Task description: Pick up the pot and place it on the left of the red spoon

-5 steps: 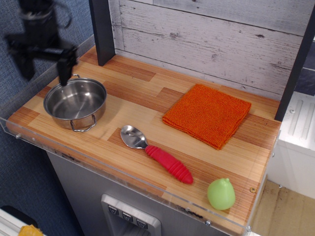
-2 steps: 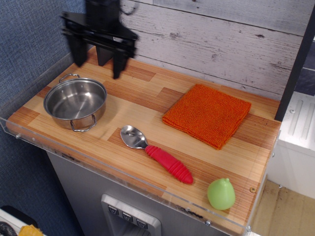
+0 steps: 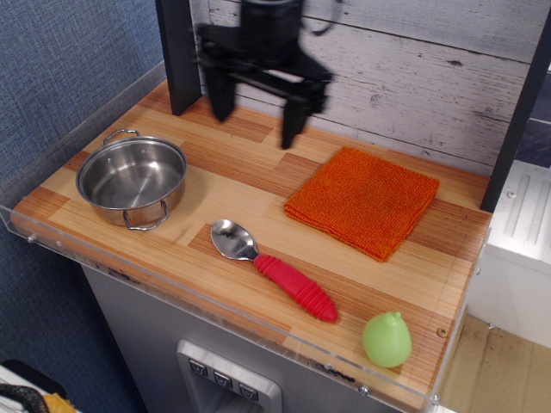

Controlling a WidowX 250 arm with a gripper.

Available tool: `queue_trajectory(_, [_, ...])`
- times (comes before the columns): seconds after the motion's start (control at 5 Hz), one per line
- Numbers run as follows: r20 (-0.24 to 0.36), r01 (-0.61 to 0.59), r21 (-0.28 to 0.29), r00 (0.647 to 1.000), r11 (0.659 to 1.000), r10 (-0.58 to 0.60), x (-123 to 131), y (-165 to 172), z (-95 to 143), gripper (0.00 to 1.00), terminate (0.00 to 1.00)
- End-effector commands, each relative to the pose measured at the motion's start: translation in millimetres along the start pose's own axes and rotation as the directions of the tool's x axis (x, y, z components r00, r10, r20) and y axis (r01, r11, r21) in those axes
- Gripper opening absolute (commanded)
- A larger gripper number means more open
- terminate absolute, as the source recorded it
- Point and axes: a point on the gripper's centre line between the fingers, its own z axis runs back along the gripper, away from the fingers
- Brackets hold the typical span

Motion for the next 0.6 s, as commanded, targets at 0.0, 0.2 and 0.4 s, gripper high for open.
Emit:
queue_trajectory(0.0, [0.089,0.059,-0.09,0.995,0.994,-0.051,-8,-49,27,1.0,0.0])
queue_trajectory(0.2, [0.126,0.06,-0.166,0.991,0.984,-0.039,-15,-56,38,1.0,0.0])
queue_trajectory(0.4, [0.126,0.06,-0.166,0.991,0.984,-0.039,-15,-56,38,1.0,1.0])
